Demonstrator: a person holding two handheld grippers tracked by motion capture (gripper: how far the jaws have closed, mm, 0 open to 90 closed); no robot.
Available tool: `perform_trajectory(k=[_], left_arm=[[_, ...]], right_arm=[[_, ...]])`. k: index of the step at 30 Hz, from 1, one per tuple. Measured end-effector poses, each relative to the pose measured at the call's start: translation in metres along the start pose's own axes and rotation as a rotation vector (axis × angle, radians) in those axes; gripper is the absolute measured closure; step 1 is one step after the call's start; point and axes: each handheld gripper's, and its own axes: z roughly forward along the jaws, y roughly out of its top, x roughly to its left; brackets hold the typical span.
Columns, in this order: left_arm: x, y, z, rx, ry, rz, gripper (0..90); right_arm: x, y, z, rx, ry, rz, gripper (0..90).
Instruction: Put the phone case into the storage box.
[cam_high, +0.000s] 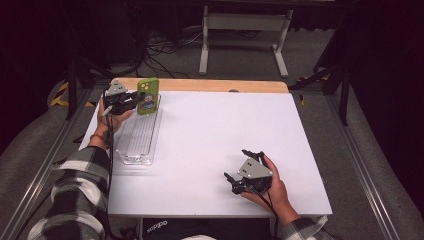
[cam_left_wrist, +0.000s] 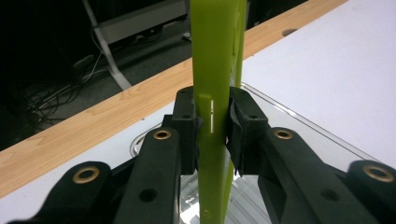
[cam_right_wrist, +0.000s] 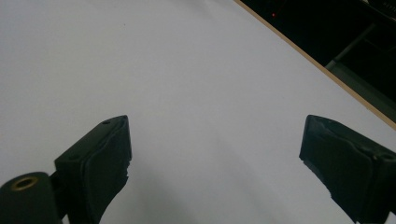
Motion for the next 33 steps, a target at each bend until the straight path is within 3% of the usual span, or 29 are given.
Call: perform_trajectory(k=[8,11,16,20,22,32,33], left_arm=[[0.002,-0.002,0.002,0.027,0.085,-0.003,67.4],[0.004,-0.004,0.002,0.023,0.084,-0.023,66.3],[0.004,-0.005,0.003,0.033,0.111,-0.018,64.3],[0.005,-0.007,0.003,0.04,0.141,-0.015,66.2],[0.005,-0.008,0.004,0.04,0.147,-0.032,69.6],[0.004,-0.01,0.008,0.07,0.179,-0.019,72.7],[0.003,-0.01,0.009,0.067,0.18,-0.032,72.9]], right_arm=[[0.002,0.001,-0.001,0.003,0.001,-0.019,9.8],[0.003,0.002,0.0,0.002,-0.001,-0.03,9.8],[0.005,0.003,0.0,0.003,-0.006,-0.045,9.1],[0.005,0.003,0.0,0.001,-0.007,-0.041,9.1],[0.005,0.003,0.0,0.002,-0.006,-0.041,9.1],[0.006,0.003,0.0,0.006,-0.006,-0.046,9.2],[0.006,0.003,0.0,0.005,-0.006,-0.048,9.2]])
